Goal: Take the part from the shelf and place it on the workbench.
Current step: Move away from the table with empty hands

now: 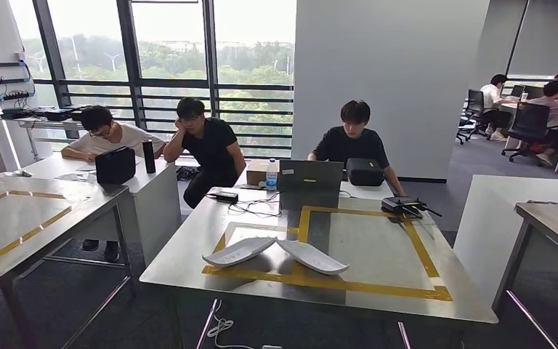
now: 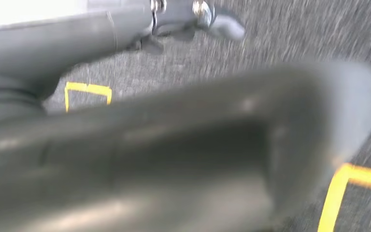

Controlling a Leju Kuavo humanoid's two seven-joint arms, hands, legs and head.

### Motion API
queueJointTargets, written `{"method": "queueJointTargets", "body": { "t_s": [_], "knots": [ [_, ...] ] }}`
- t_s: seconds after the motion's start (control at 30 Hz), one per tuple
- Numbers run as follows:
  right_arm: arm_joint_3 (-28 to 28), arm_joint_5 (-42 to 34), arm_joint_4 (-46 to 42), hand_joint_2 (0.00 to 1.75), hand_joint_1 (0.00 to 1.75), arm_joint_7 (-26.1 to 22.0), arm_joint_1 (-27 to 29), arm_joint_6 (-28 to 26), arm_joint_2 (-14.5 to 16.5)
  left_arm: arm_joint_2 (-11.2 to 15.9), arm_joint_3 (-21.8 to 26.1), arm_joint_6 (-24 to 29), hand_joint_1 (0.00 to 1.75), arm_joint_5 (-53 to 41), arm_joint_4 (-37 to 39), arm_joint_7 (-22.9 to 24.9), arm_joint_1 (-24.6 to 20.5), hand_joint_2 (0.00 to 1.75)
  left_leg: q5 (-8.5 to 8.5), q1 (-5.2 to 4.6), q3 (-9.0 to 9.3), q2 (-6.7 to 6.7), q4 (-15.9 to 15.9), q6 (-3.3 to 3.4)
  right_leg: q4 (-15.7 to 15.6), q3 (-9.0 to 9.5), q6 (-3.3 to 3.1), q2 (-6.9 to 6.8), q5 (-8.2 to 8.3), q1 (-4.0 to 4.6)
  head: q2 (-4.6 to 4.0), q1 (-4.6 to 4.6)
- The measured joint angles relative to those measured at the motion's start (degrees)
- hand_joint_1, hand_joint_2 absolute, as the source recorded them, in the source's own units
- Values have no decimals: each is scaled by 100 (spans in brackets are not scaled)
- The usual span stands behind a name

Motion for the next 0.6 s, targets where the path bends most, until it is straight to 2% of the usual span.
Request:
{"method": "queueJointTargets", "body": {
  "t_s": [0.03,0.07,0.1,0.13,0.17,0.2,0.27,0.3,0.33,0.37,0.4,0.43,0.47,0.5,0.53,0.57,0.6],
  "knots": [
    [0,0,0,0,0,19,-10,-26,-1,-2,19,-6,0,-24,9,-58,-3,0,73,-7,-104,5,23,-4,-76,191,-29,3,160,27,0,2],
    [0,2,0,0,0,49,-17,-57,1,-5,31,2,0,-57,15,-132,-11,0,140,-8,-204,7,49,-11,-350,484,-61,3,315,54,0,4],
    [-1,8,0,0,0,91,-32,-91,3,-13,39,17,0,-97,19,-213,-29,0,205,-10,-289,6,75,-24,-789,839,-104,2,331,85,0,8],
    [-1,19,0,0,0,127,-53,-121,7,-24,41,37,0,-143,20,-279,-56,0,266,-12,-347,4,92,-46,-1240,1161,-141,-2,264,110,0,9],
    [0,30,0,0,0,150,-73,-144,15,-35,41,56,0,-179,21,-326,-91,0,329,-10,-377,4,93,-74,-1605,1386,-177,-6,172,131,0,8],
    [1,40,0,0,0,170,-93,-164,25,-44,41,69,0,-203,21,-341,-131,0,396,-1,-388,6,76,-110,-1831,1489,-213,-10,88,151,0,8],
    [1,40,1,0,0,225,-107,-198,53,-49,41,80,0,-245,30,-283,-196,0,511,18,-399,8,18,-184,-1913,1430,-274,-19,188,153,0,10],
    [0,33,2,0,0,269,-111,-212,67,-49,41,81,0,-269,36,-223,-216,0,454,22,-436,-3,43,-218,-1927,1374,-313,-26,271,143,-1,13],
    [-1,22,3,0,0,313,-112,-223,79,-53,41,80,0,-292,45,-160,-224,0,270,23,-489,-16,161,-249,-1945,1305,-346,-33,362,125,-1,13],
    [-3,14,4,0,0,345,-110,-229,91,-57,41,79,0,-305,55,-115,-226,0,-22,31,-562,-28,403,-279,-1954,1220,-369,-39,455,108,-2,7],
    [-4,8,4,0,0,366,-106,-233,98,-62,41,78,0,-314,60,-86,-227,0,-362,43,-640,-38,744,-310,-1952,1125,-380,-41,535,105,-2,2],
    [-4,5,4,0,0,375,-100,-237,104,-67,41,77,0,-316,65,-72,-226,0,-625,59,-701,-39,1129,-339,-1947,1027,-378,-43,614,102,-1,-3],
    [-5,5,4,0,0,377,-96,-238,110,-67,41,77,0,-316,68,-70,-228,0,-745,74,-723,-39,1465,-366,-1937,922,-366,-48,692,100,-1,-7],
    [-5,5,4,0,0,378,-93,-240,113,-67,41,77,0,-316,68,-69,-229,0,-714,89,-674,-39,1661,-387,-1922,810,-349,-56,769,95,-1,-8],
    [-5,5,4,0,0,379,-93,-241,115,-67,41,77,0,-316,69,-67,-229,0,-585,104,-536,-38,1671,-404,-1899,696,-328,-63,843,86,0,-9],
    [-5,5,4,0,0,379,-95,-241,116,-68,41,77,0,-316,69,-67,-233,0,-436,121,-290,-38,1472,-419,-1867,585,-301,-69,911,74,0,-11],
    [-5,5,4,0,0,380,-98,-242,117,-70,41,77,0,-316,69,-67,-241,0,-387,144,49,-43,1098,-435,-1826,493,-270,-71,971,65,0,-14]
  ]
}}
